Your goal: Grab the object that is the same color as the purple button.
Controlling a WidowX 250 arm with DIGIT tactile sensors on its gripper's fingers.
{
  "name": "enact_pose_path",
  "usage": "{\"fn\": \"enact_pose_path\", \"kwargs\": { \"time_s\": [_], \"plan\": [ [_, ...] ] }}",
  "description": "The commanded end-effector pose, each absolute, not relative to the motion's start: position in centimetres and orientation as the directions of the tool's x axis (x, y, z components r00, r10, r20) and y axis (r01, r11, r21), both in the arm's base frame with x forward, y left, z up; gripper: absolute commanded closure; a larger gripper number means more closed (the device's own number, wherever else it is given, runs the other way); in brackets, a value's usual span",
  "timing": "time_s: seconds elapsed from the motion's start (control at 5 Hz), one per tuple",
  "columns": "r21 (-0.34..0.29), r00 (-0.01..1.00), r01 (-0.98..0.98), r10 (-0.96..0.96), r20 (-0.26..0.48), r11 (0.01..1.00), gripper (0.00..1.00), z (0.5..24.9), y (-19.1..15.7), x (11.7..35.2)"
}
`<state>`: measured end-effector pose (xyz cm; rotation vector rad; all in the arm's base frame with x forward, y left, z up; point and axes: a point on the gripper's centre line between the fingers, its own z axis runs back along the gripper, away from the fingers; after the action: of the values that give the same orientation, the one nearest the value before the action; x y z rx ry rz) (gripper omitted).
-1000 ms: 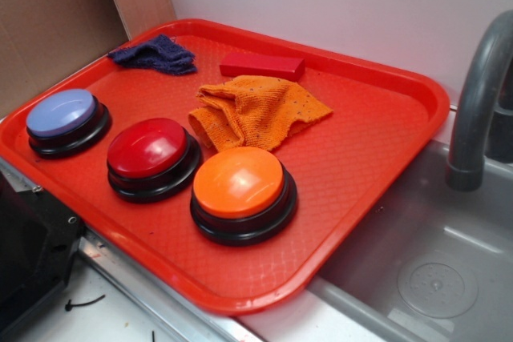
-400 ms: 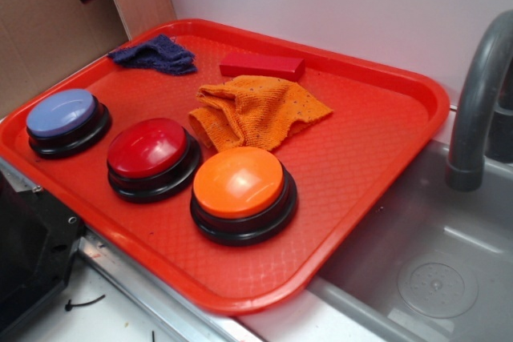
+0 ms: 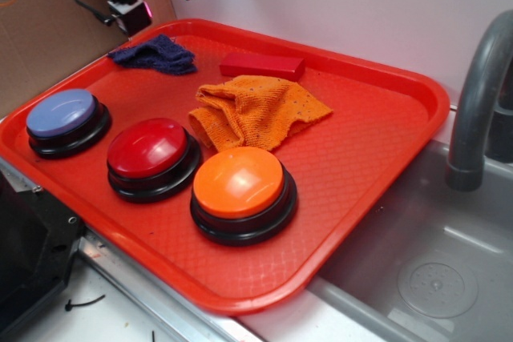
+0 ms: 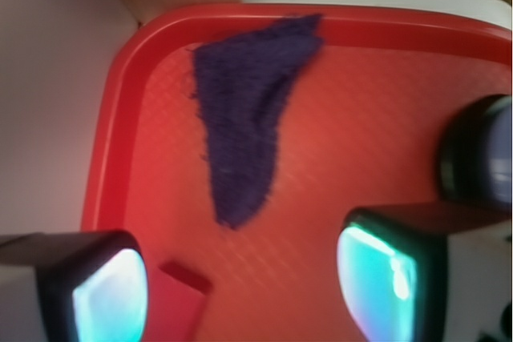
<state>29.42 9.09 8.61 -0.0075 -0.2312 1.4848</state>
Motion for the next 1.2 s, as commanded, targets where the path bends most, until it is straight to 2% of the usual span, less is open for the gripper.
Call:
{"fn": "enact_pose_path", "kwargs": {
  "time_s": [0.0, 0.4, 1.0],
  "plan": [
    [-0.095, 0.020, -0.995, 0.986, 0.164, 0.036, 0.00, 6.4, 11.9, 30.1],
    [-0.020, 0.016, -1.000, 0.990, 0.142, 0.019, 0.00, 4.5, 12.9, 28.8],
    [0.033, 0.027, -0.999, 0.981, 0.194, 0.021, 0.00, 2.9, 13.8, 27.4]
  ]
}}
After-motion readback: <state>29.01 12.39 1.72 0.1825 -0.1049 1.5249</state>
